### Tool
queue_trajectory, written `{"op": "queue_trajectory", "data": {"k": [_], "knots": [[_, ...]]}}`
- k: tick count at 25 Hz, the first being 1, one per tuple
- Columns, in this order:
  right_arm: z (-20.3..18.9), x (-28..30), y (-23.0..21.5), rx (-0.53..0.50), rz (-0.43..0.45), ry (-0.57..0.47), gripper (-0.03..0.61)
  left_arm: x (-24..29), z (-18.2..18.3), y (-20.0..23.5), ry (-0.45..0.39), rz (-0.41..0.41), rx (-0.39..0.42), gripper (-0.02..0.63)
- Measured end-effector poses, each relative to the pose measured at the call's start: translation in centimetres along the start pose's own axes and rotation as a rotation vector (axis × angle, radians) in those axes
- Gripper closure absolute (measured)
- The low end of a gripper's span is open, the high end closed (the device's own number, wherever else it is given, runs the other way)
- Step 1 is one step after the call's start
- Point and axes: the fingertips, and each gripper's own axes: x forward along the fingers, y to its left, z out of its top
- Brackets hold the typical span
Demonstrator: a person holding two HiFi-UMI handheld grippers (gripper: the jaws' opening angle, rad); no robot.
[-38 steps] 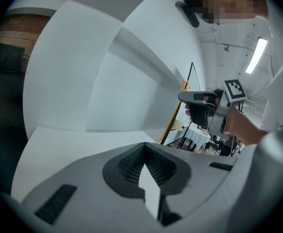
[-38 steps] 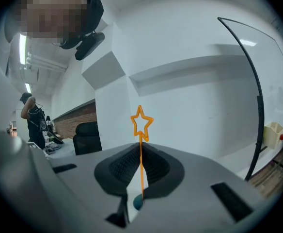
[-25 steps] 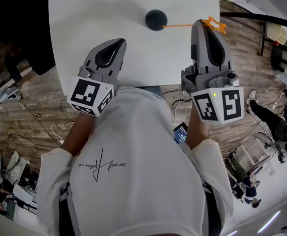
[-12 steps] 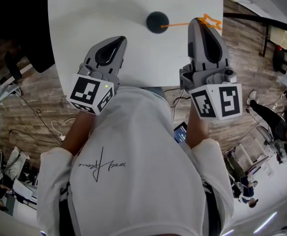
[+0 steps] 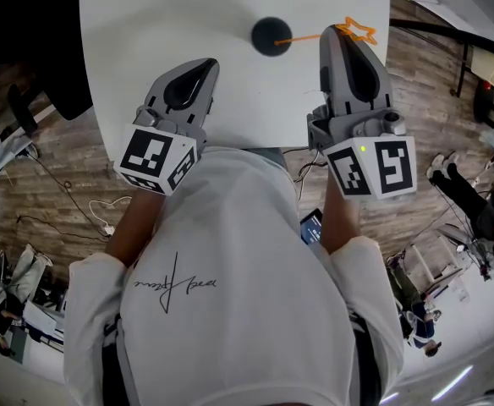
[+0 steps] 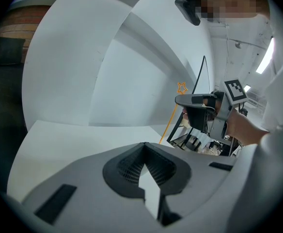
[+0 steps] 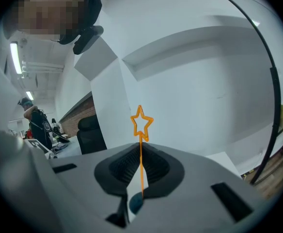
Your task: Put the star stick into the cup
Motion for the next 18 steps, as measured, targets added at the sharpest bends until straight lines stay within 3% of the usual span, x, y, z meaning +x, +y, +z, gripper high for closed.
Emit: {"op": "queue_trajectory", "data": {"k": [18], "knots": [[-2.6,1.7,-0.2,0.035,0.023,0.053,0.563,0.7,-1.1,0.4,0.030,0.003,-0.056,0.606]]}}
